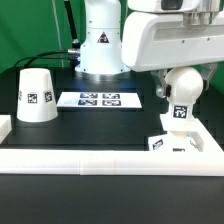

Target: Assemble lamp

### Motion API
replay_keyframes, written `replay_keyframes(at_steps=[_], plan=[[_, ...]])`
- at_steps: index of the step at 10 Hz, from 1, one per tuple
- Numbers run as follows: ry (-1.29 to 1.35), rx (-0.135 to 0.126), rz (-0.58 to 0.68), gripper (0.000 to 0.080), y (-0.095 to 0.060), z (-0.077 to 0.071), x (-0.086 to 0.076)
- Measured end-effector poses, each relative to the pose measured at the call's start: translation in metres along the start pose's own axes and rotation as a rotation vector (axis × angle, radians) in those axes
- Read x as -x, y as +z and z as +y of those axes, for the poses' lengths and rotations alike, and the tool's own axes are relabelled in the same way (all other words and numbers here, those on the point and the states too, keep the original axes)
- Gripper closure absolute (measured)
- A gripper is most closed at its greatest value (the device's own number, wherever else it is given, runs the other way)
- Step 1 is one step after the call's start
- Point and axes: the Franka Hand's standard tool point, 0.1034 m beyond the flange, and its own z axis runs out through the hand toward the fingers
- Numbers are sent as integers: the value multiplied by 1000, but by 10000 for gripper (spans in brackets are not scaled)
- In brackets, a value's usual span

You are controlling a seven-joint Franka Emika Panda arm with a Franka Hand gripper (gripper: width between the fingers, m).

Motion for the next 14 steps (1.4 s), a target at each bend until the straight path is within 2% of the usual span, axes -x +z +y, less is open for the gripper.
replay_keyframes(at_steps=[6, 8, 9, 12, 14], plan=[[457, 8, 6, 220, -4, 9, 0], [422, 10, 5, 220, -3, 7, 1], [406, 9, 3, 122, -3, 6, 2], [368, 8, 3, 104, -10, -1, 7], [250, 8, -2, 101, -20, 0, 8]])
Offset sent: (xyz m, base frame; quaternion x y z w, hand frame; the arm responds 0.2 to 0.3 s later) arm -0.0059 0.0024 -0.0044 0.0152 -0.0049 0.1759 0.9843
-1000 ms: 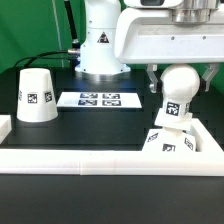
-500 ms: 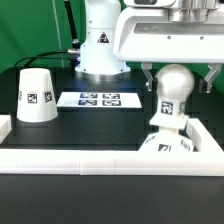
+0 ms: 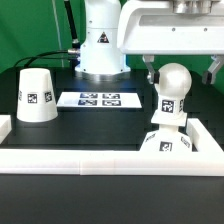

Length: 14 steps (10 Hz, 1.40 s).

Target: Assemble lamp

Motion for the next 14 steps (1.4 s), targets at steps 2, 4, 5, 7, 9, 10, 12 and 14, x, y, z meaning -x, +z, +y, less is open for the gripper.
replay_keyframes(at_steps=[2, 4, 5, 7, 9, 10, 12, 14], plan=[[1, 1, 1, 101, -13, 6, 1], [67, 1, 25, 101, -30, 13, 8], [97, -3, 36, 101, -35, 24, 15], [105, -11, 28, 101, -36, 55, 27], [103, -10, 26, 101, -34, 55, 28], [103, -9, 26, 101, -34, 55, 28], [103, -9, 24, 101, -33, 55, 28], [106, -8, 22, 101, -31, 55, 29]])
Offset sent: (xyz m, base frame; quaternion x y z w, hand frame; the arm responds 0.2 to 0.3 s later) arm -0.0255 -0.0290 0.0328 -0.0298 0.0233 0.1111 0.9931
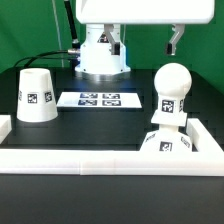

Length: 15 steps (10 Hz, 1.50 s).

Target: Assemble lamp

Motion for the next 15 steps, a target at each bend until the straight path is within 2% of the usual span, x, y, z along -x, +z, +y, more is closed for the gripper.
replay_keyframes(at_steps=[1, 3, 9, 10, 15], plan=[[1, 2, -8, 101, 6, 1, 8], [0, 5, -30, 101, 8, 19, 29], [-20, 25, -60, 101, 36, 100, 75], [-14, 27, -58, 101, 36, 104, 77], [-16, 28, -62, 101, 38, 103, 77]])
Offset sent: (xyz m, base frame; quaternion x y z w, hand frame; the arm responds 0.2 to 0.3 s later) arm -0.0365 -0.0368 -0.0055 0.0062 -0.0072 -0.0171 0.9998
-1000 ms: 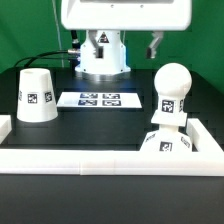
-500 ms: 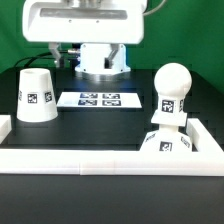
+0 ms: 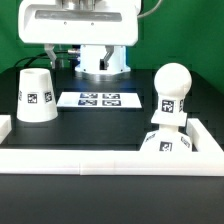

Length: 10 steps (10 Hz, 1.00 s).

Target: Assemble lamp

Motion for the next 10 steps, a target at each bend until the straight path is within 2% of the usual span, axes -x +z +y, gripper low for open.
replay_keyframes(at_steps=[2, 3, 4, 6, 8, 10], plan=[[0, 0, 2, 101, 1, 0, 2], [4, -3, -1, 101, 5, 3, 15], [2, -6, -1, 101, 8, 10, 32], [12, -12, -15, 101, 10, 24, 52], [18, -14, -22, 101, 11, 39, 63], [31, -15, -24, 101, 9, 51, 67]])
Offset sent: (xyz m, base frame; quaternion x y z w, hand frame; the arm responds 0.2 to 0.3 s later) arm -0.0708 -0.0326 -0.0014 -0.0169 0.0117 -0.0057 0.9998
